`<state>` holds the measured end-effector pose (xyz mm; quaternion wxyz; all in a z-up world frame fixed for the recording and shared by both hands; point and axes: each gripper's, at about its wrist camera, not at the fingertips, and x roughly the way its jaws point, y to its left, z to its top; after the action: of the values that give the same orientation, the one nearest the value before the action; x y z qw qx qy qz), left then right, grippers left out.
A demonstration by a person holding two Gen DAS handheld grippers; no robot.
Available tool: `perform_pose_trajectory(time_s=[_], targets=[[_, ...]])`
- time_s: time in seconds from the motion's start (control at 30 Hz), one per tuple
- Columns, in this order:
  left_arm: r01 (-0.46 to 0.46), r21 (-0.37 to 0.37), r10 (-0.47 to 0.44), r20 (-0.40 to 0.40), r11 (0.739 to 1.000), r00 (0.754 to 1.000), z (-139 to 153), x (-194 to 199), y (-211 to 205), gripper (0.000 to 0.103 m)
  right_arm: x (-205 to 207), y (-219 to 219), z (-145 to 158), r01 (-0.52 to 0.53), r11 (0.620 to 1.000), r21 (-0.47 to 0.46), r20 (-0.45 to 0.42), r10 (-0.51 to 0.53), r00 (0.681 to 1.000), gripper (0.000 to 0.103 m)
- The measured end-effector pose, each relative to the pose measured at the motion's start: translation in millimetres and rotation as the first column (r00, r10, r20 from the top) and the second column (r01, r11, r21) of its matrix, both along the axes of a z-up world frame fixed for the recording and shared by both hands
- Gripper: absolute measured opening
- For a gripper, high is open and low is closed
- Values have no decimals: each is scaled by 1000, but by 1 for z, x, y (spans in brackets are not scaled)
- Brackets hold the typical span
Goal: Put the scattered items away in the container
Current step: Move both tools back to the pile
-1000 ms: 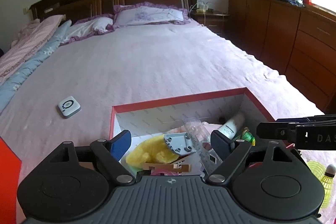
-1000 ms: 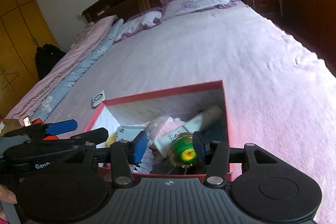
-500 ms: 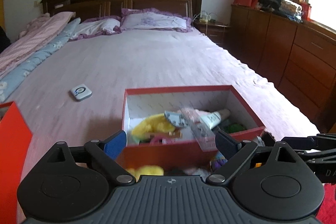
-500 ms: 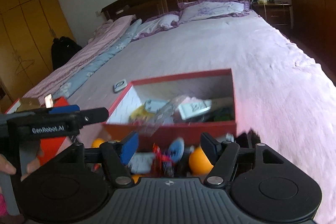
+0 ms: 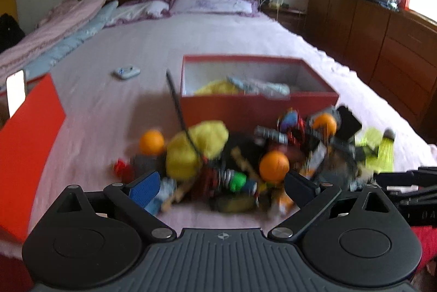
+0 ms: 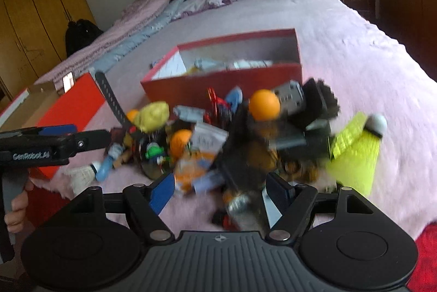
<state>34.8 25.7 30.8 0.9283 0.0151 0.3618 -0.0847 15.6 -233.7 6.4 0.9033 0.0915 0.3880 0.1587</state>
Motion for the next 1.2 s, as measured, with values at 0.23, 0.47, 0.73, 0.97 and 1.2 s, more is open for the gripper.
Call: perform_pose_trajectory(time_s=[0.23,0.47,0.73,0.97,1.2], targets=[[10,25,-9,-64,1000,998,-23,-24,9,98,-14,10,-13,-29,1000,-13,-34,28,999,76],[-13,40,16,-78,999,997,-31,-37,19,98,-21,21,-21,-72,997,-10,-63,71,995,76],[-37,28,39,-92,999,995,-37,-42,29,98,-22,29,-24,-92,996,-18,-74,90,993,76],[-59,20,61,-100,998,993,-41,-42,35,98,-9,48,-19,-127,989,-77,-18,126,992,76],[-102,25,104,-98,994,990,-39,-44,48,98,17,72,-15,-154,984,-89,-4,154,988,76]])
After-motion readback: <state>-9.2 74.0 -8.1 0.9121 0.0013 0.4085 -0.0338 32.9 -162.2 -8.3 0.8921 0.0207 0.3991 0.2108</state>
